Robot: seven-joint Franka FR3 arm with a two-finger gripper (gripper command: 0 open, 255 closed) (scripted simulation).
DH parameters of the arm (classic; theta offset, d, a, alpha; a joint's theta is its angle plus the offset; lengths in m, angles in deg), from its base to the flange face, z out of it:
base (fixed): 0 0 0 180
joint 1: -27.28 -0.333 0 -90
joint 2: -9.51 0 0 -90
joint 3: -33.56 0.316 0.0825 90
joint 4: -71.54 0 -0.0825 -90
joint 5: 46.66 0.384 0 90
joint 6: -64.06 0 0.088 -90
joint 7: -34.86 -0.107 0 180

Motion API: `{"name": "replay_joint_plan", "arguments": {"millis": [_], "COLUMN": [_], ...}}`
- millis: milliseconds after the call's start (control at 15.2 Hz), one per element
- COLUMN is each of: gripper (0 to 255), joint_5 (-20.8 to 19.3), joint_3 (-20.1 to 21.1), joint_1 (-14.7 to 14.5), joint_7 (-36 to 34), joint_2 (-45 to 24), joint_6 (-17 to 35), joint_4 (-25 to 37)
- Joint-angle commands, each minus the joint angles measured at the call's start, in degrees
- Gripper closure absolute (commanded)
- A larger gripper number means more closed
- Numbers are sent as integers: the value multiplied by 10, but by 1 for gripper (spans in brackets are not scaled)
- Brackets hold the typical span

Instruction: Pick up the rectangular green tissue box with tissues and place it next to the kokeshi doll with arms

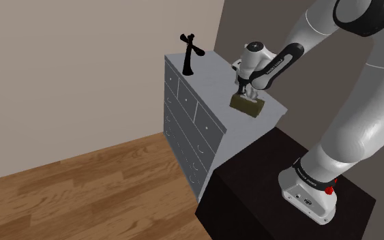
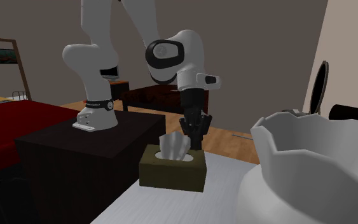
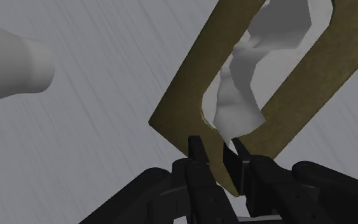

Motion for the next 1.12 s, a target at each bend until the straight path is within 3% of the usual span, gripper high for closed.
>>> {"name": "replay_joint_plan", "arguments": {"millis": [0, 396, 1056], "gripper": [255, 255, 255], "joint_5": [0, 0, 60], "joint_3": [0, 0, 24], "joint_1": [0, 0, 12], "joint_7": [0, 0, 69], "joint_2": [0, -1, 72], "joint_6": [-1, 0, -61], "joint_4": [-1, -1, -10]}}
